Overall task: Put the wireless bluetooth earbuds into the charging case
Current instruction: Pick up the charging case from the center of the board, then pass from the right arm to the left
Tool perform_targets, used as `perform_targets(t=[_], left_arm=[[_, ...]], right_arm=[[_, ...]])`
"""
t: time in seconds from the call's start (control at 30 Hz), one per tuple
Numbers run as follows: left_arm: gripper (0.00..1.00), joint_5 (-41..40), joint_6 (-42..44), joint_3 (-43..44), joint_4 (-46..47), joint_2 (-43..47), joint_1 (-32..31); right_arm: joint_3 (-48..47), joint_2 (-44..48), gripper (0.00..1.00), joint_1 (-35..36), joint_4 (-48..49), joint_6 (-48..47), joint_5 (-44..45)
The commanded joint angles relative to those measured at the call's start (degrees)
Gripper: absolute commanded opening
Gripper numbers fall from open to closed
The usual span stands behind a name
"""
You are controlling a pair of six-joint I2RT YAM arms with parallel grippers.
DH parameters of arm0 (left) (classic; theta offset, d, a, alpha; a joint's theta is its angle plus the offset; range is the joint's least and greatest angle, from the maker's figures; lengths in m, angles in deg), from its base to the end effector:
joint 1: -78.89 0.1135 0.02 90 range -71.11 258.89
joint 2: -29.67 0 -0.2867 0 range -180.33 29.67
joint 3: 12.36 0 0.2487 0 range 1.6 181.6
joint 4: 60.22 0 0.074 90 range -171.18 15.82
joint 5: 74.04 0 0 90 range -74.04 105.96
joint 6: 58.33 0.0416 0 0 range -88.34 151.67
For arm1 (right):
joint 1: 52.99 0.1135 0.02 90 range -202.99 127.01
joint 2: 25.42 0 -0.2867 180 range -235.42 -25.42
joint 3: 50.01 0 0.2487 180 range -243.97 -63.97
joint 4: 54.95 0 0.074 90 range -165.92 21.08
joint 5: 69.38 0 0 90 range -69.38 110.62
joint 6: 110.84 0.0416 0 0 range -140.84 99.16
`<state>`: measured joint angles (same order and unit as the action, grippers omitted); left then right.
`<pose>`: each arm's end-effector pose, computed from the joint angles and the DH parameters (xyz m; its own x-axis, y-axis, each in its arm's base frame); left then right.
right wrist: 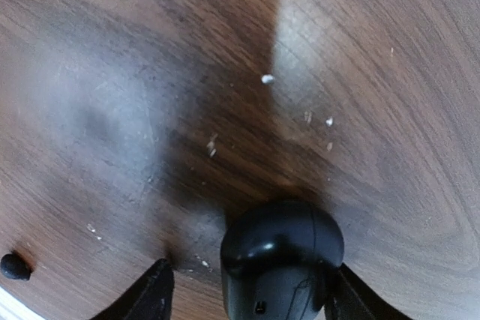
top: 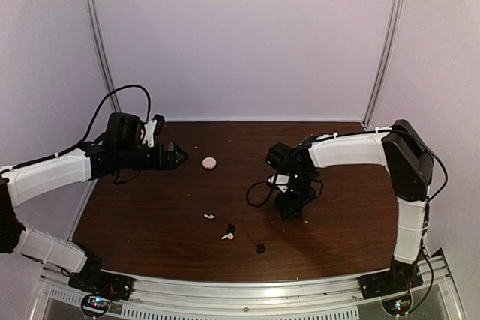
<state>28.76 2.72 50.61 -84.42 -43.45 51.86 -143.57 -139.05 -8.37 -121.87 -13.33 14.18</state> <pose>0.2418 -0.1337 0.2794 -0.7332 -0.1558 -0.6619 0.2871 0.8115 -0.5090 0.2633 0.2664 0.1756 -0.7965 -0.6035 -0.0374 -0.6032 0.7888 0.1179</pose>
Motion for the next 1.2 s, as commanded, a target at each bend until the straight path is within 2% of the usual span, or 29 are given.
perform_targets(t=[0.0,0.2,0.33,0.5,0.63,0.77,1.0,1.17], left_arm=[[0.94,-0.79,0.88,-2.1,5.55,2.85,-0.18],[0.94,-1.49,0.97,-6.81,11.52,6.84,-0.22],[0.94,-3.13,-0.23,-7.88,12.96,8.25,-0.22],[0.94,-3.28,-1.12,-7.64,14.58,9.04,-0.15],[0.94,-1.96,-0.87,-6.52,17.05,9.41,-0.16],[0.94,-0.65,-0.8,-4.81,21.71,8.8,-0.94],[0.9,0.22,0.87,3.03,23.26,1.55,-6.69],[0.85,0.74,0.07,9.76,23.94,-6.45,-11.83]], right_arm=[[-1.63,-1.23,0.62,0.19,-1.19,-0.45,2.45],[-4.46,-2.15,0.44,-0.16,-1.63,-0.76,2.16],[-7.48,-1.27,0.4,-2.21,-0.48,0.15,-1.71],[-12.16,2.03,0.37,-5.73,4.04,4.4,-10.72],[-16.92,5.88,0.36,-7.3,12.68,10.27,-15.83],[-19.76,8.39,0.36,-8.85,22.77,20.13,-21.38],[-13.57,12.18,0.34,-8.81,43.62,38.4,-22.93],[-11.39,12.42,0.34,-7.59,48.12,42.25,-22.33]])
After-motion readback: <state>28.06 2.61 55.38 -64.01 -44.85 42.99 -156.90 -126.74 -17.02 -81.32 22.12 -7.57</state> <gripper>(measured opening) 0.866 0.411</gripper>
